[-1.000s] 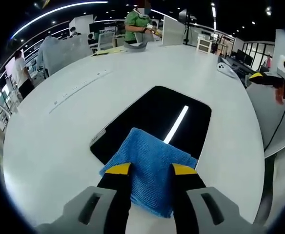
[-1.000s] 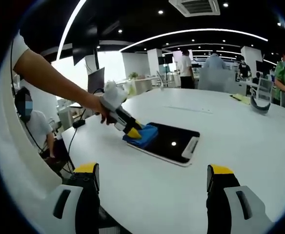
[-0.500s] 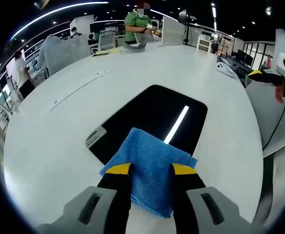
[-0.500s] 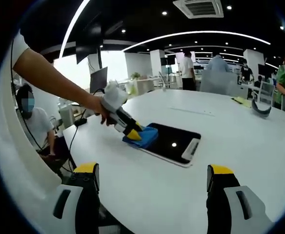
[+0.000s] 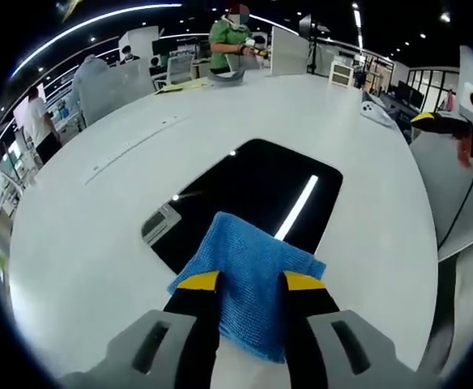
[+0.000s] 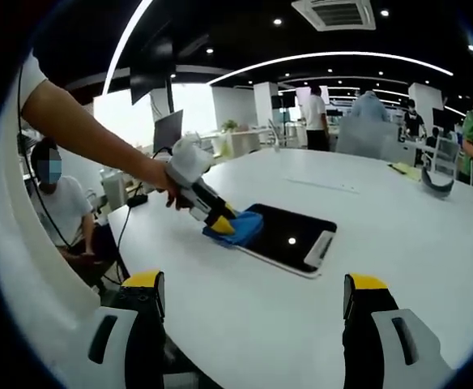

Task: Wipe the mirror surface with the cleaning cloth until all visible marks leave the cleaned area.

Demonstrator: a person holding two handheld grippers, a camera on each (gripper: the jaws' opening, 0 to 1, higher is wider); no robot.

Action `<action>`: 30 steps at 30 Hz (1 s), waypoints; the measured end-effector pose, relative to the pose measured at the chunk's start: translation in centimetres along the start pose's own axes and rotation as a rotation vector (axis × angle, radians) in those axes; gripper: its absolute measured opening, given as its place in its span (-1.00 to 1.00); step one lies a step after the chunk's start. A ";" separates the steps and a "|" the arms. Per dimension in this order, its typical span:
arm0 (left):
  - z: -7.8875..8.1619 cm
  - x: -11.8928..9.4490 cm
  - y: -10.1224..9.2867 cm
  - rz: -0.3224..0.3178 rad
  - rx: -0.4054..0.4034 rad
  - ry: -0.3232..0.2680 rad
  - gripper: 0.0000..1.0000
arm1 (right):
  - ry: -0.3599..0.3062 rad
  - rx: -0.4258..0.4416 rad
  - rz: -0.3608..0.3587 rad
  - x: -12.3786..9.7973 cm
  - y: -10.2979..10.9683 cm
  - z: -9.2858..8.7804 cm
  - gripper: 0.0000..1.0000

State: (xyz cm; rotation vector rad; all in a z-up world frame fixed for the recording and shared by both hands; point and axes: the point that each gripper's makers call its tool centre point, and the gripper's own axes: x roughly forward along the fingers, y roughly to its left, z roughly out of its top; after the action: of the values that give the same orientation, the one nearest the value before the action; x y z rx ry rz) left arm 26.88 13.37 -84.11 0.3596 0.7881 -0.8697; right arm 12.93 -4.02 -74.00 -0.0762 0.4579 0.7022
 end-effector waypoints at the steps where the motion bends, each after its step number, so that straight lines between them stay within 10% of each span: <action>1: 0.0 0.0 -0.1 0.001 0.000 0.001 -0.47 | 0.000 -0.002 0.001 0.0 0.1 0.0 0.83; 30: -2.4 -2.5 -0.3 0.084 0.039 0.054 -0.87 | -0.007 -0.035 0.027 -0.3 1.3 0.2 0.83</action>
State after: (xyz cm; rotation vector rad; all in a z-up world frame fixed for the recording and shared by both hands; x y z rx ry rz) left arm 24.58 15.92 -83.86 0.4486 0.8011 -0.8000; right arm 12.01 -3.13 -73.59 -0.1001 0.4407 0.7369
